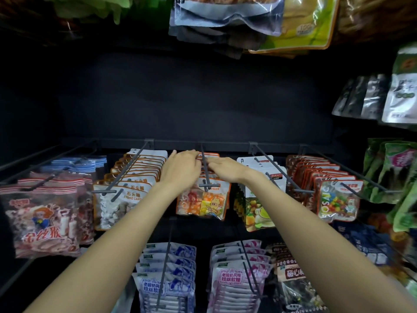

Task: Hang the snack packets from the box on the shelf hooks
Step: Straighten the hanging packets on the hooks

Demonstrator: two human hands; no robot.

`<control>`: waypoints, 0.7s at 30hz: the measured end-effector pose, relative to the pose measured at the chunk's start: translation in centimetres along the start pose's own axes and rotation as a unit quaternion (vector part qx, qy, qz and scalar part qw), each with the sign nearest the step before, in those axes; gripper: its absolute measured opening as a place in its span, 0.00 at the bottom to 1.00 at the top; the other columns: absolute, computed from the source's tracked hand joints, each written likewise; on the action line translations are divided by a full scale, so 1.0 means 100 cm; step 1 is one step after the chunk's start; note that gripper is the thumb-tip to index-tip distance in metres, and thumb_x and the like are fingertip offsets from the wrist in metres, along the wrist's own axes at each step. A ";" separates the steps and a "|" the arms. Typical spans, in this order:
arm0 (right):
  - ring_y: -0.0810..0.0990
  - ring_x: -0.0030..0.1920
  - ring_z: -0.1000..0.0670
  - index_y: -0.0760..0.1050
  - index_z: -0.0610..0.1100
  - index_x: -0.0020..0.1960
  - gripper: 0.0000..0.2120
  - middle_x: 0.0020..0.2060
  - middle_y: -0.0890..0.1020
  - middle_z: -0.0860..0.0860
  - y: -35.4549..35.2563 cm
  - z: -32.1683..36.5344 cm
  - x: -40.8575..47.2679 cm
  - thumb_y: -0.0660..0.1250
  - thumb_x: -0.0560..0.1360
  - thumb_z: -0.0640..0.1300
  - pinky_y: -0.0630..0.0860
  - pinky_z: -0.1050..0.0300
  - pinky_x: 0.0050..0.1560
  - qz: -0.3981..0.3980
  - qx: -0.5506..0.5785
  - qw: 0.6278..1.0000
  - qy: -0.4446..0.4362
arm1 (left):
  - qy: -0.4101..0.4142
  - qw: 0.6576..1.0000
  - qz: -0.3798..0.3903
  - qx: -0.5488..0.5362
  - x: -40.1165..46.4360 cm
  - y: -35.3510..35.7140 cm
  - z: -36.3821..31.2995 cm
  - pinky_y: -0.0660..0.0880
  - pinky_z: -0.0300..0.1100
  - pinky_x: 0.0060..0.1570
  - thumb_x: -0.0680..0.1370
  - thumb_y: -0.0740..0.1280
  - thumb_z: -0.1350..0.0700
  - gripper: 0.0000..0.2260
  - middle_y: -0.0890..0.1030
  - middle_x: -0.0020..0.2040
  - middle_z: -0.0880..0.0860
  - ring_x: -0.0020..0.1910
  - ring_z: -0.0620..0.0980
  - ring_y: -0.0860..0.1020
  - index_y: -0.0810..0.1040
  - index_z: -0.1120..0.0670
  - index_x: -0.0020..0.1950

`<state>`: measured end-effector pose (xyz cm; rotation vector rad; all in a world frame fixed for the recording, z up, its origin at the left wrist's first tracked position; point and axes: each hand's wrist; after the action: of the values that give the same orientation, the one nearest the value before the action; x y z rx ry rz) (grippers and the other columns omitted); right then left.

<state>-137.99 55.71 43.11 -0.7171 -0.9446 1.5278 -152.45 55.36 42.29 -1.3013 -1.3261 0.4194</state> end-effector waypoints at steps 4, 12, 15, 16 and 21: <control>0.71 0.67 0.42 0.71 0.36 0.67 0.18 0.65 0.74 0.40 0.000 -0.004 0.001 0.53 0.83 0.43 0.66 0.55 0.64 -0.005 -0.034 0.999 -0.031 | -0.005 0.993 0.111 0.047 0.029 0.010 0.004 0.53 0.51 0.71 0.83 0.49 0.55 0.20 0.66 0.74 0.54 0.72 0.54 0.63 0.64 0.55 0.74; 0.54 0.76 0.47 0.60 0.44 0.75 0.23 0.76 0.60 0.50 -0.007 -0.015 0.024 0.45 0.83 0.47 0.51 0.38 0.73 -0.007 -0.089 0.996 0.011 | 0.009 0.966 0.243 0.090 0.040 0.009 0.003 0.48 0.59 0.73 0.84 0.47 0.52 0.21 0.55 0.78 0.50 0.76 0.54 0.54 0.55 0.53 0.77; 0.53 0.76 0.47 0.60 0.47 0.76 0.23 0.76 0.58 0.51 -0.002 -0.013 0.026 0.45 0.83 0.50 0.50 0.32 0.72 0.040 -0.137 0.990 -0.008 | 0.008 0.964 0.249 0.092 0.043 0.012 0.006 0.46 0.60 0.72 0.84 0.45 0.50 0.22 0.52 0.78 0.50 0.77 0.53 0.50 0.52 0.52 0.78; 0.50 0.77 0.48 0.57 0.47 0.76 0.22 0.77 0.56 0.52 -0.001 -0.012 0.025 0.45 0.84 0.50 0.48 0.32 0.72 0.046 -0.148 0.988 -0.010 | 0.007 0.963 0.252 0.097 0.043 0.012 0.006 0.46 0.60 0.72 0.84 0.45 0.50 0.22 0.51 0.78 0.50 0.77 0.52 0.49 0.51 0.52 0.78; 0.47 0.77 0.48 0.53 0.48 0.78 0.23 0.78 0.51 0.51 0.002 -0.011 0.022 0.44 0.84 0.49 0.47 0.33 0.73 0.047 -0.131 0.990 0.001 | 0.007 0.961 0.257 0.102 0.039 0.012 0.004 0.45 0.58 0.73 0.84 0.45 0.51 0.22 0.47 0.79 0.50 0.77 0.52 0.46 0.47 0.53 0.78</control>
<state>-137.52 58.11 42.48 -0.9603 -1.1366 1.4986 -151.17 59.23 42.98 -1.4600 -0.8912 0.8808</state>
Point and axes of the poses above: each hand's wrist, its own x-axis towards the middle knuckle, its own y-axis out of the palm, z = x × y
